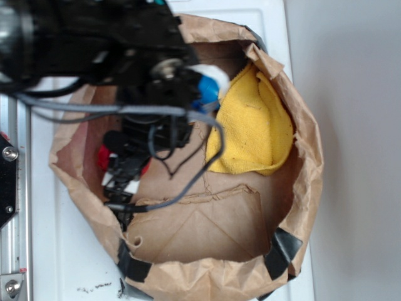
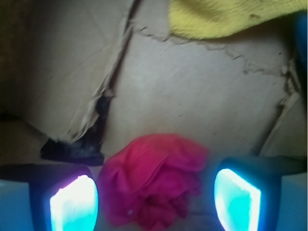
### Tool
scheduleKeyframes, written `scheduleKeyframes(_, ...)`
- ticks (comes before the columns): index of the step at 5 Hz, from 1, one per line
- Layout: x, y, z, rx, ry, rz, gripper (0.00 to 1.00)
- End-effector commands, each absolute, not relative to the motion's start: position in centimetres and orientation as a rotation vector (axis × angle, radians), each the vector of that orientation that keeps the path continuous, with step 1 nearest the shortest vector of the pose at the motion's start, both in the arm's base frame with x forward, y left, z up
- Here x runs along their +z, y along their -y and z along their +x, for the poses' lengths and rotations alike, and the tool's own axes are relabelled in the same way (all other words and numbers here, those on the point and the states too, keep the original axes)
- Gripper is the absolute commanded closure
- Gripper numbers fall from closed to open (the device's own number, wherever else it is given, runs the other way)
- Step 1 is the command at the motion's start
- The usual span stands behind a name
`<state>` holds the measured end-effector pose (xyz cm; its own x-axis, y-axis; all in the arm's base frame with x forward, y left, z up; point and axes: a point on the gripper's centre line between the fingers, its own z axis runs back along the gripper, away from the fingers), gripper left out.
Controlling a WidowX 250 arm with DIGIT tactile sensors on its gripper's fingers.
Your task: Grab the red paper.
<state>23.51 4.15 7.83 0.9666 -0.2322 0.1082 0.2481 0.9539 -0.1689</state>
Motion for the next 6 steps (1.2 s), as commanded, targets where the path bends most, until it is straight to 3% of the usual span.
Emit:
scheduleKeyframes(1, 8.1, -4.9, 23.9, -0.206, 0.144, -0.141, 0.00)
scheduleKeyframes(2, 7.1, -4.6, 24.8, -0.175, 0.155, -0.120, 0.00)
scheduleKeyframes(6, 4.5, -2.6, 23.7, -0.145, 0.179, -0.073, 0.00)
